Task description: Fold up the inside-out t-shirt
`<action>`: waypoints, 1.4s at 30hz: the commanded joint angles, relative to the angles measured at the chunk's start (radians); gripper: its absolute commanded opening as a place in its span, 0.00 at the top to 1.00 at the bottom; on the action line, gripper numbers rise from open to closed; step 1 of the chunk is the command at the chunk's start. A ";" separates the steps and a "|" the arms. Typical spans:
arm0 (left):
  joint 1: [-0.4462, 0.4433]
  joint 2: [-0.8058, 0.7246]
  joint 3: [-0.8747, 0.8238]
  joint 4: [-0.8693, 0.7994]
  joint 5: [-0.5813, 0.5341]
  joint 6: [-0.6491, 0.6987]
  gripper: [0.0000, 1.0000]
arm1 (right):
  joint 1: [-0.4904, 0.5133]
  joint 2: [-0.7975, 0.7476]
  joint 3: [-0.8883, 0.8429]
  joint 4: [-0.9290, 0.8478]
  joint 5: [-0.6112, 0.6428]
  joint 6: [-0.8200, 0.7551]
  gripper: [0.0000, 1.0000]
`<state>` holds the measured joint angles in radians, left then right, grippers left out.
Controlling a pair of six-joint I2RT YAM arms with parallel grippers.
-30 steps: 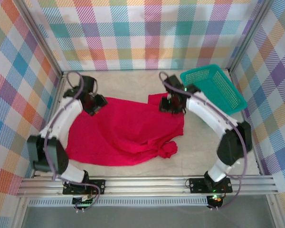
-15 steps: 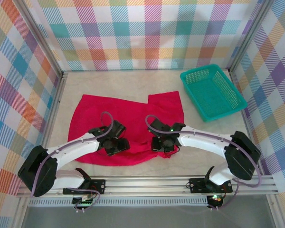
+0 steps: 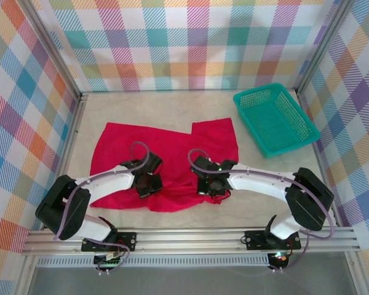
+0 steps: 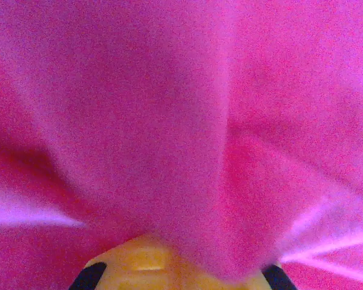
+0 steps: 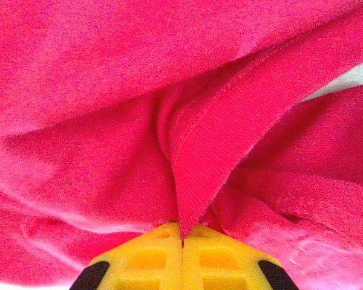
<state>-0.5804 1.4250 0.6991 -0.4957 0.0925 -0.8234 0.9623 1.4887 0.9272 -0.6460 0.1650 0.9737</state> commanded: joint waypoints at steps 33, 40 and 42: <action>0.517 -0.141 0.290 -0.266 0.162 0.241 1.00 | -0.412 -0.228 0.010 0.076 -0.032 -0.343 1.00; 0.409 -0.223 0.200 -0.270 0.021 0.235 0.59 | -0.418 -0.125 -0.021 0.006 -0.018 -0.188 0.39; 0.344 -0.240 0.223 -0.294 -0.037 0.224 0.46 | -0.384 -0.129 -0.020 0.003 -0.029 -0.165 0.35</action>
<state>-0.1654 1.2392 0.8928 -0.7609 0.1528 -0.5968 0.5484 1.3731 0.9005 -0.6083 0.1371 0.7479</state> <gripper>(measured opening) 0.512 0.641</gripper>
